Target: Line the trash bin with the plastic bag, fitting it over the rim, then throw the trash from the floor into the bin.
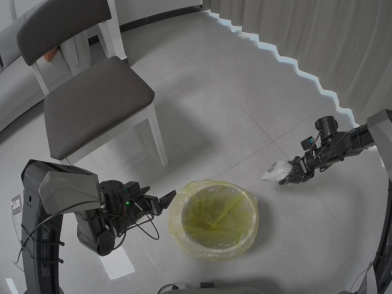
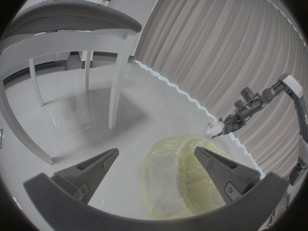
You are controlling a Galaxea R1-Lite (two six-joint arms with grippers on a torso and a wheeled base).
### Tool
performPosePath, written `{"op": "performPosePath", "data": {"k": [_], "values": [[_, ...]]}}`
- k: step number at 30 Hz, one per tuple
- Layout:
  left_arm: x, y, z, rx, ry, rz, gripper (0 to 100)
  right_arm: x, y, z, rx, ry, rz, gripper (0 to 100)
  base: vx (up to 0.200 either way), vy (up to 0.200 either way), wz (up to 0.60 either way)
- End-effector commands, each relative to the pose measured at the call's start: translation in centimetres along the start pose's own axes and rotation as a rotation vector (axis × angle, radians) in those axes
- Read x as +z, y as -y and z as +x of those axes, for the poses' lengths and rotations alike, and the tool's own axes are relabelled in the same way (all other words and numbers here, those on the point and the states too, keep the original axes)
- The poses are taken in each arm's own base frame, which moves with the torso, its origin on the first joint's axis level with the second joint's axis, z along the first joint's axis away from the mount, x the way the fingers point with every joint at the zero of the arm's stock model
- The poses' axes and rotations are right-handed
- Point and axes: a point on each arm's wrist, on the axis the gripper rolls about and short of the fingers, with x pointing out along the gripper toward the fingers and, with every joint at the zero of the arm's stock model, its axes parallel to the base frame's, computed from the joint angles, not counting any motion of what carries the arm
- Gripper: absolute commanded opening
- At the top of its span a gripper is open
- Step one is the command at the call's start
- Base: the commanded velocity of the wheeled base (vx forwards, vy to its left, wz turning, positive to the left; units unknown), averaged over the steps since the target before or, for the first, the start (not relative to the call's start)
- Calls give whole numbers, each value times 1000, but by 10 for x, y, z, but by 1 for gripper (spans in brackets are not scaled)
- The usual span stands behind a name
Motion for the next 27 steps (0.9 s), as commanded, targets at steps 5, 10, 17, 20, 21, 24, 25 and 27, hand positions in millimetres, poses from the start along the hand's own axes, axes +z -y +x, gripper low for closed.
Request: {"op": "performPosePath", "data": {"k": [5, 10, 17, 20, 21, 24, 25, 27], "values": [[7, -13, -7, 94, 4, -11, 100, 53, -130, -115, 145, 279, -224, 0, 0, 0, 0], [8, -20, -9, 185, 22, -15, 100, 47, -186, -111, 273, 249, -269, 0, 0, 0, 0], [16, -26, -27, 238, 32, -25, 100, 31, -220, -74, 349, 136, -308, 0, 0, 0, 0], [18, -29, -28, 242, 49, -25, 100, 23, -223, -55, 358, 82, -306, 0, 0, 0, 0], [18, -29, -29, 241, 54, -24, 100, 20, -224, -47, 359, 64, -307, 0, 0, 0, 0], [17, -28, -31, 235, 55, -24, 100, 14, -224, -25, 361, 19, -299, 0, 0, 0, 0], [17, -28, -31, 233, 56, -23, 100, 14, -224, -20, 359, 14, -295, 0, 0, 0, 0], [17, -28, -31, 232, 59, -23, 100, 13, -222, -8, 356, 4, -287, 0, 0, 0, 0]]}}
